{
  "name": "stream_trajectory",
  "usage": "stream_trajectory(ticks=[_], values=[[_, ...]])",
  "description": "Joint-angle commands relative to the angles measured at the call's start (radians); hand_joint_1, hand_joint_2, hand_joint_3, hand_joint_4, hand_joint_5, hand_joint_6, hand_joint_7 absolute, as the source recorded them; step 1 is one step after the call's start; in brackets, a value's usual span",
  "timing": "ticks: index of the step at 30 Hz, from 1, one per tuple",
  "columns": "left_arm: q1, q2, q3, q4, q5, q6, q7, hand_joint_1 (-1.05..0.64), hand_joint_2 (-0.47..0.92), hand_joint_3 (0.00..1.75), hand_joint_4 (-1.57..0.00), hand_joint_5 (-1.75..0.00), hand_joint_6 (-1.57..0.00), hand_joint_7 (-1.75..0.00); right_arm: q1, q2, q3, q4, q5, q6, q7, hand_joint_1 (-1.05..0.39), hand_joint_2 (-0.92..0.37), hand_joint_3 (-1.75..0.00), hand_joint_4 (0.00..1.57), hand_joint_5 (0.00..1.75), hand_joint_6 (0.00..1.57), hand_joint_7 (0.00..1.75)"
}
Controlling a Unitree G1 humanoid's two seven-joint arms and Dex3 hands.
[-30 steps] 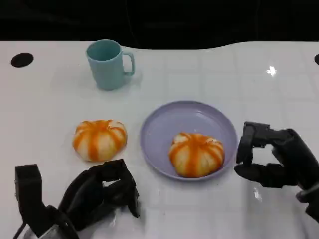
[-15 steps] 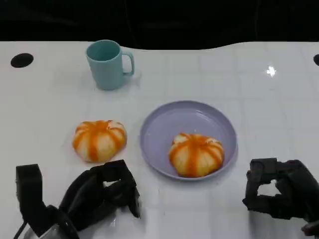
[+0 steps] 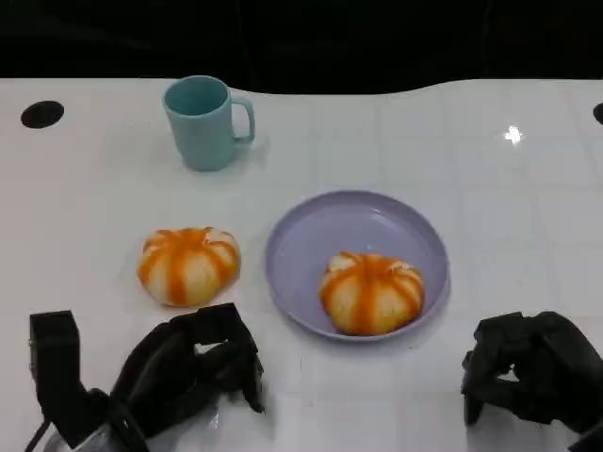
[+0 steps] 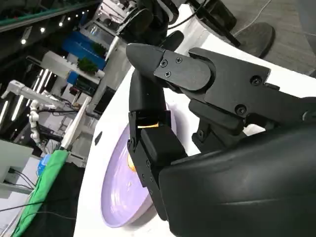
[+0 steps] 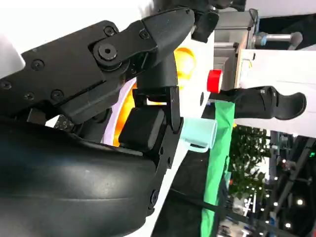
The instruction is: Grasp the bread from the table and place it into the plate.
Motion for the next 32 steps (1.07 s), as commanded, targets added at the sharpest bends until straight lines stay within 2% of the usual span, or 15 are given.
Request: stream_trajectory(ticks=[1,4,8,12,22,32], values=[[0.011,0.022,0.006,0.013,0.002,0.02,0.001,-0.71,0.85,0.0,-0.97,-1.43,-0.98,-1.03,0.013,0.001,-0.033,-0.029,0.046,0.098,0.058,-0.86,-0.73,0.0,1.54,0.74,1.55,0.43],[0.009,0.022,0.007,0.015,0.002,0.015,-0.003,-0.72,0.85,0.0,-0.98,-1.43,-0.99,-1.02,0.009,0.011,-0.052,-0.031,0.063,0.145,0.092,-0.85,-0.7,0.0,1.57,0.7,1.57,0.4],[0.013,0.02,0.01,0.011,-0.004,0.018,-0.009,-0.7,0.85,0.0,-0.98,-1.42,-0.99,-1.0,0.006,0.017,-0.074,-0.051,0.097,0.256,0.132,-0.86,-0.66,0.0,1.57,0.68,1.57,0.39],[0.01,0.019,0.011,0.015,-0.001,0.014,-0.007,-0.7,0.85,0.0,-0.98,-1.42,-0.99,-1.01,0.011,0.022,-0.091,-0.083,0.096,0.327,0.131,-0.89,-0.63,0.0,1.57,0.69,1.57,0.42],[0.015,0.023,0.015,0.012,-0.004,0.014,-0.011,-0.71,0.85,0.0,-0.98,-1.42,-0.99,-1.0,0.02,0.032,-0.104,-0.115,0.08,0.365,0.129,-0.9,-0.64,-0.01,1.57,0.69,1.57,0.44],[0.02,0.021,0.012,0.006,0.002,0.01,-0.005,-0.7,0.85,0.0,-0.97,-1.43,-0.99,-1.0,0.019,0.037,-0.131,-0.151,0.114,0.464,0.15,-0.91,-0.67,-0.03,1.57,0.72,1.57,0.46]])
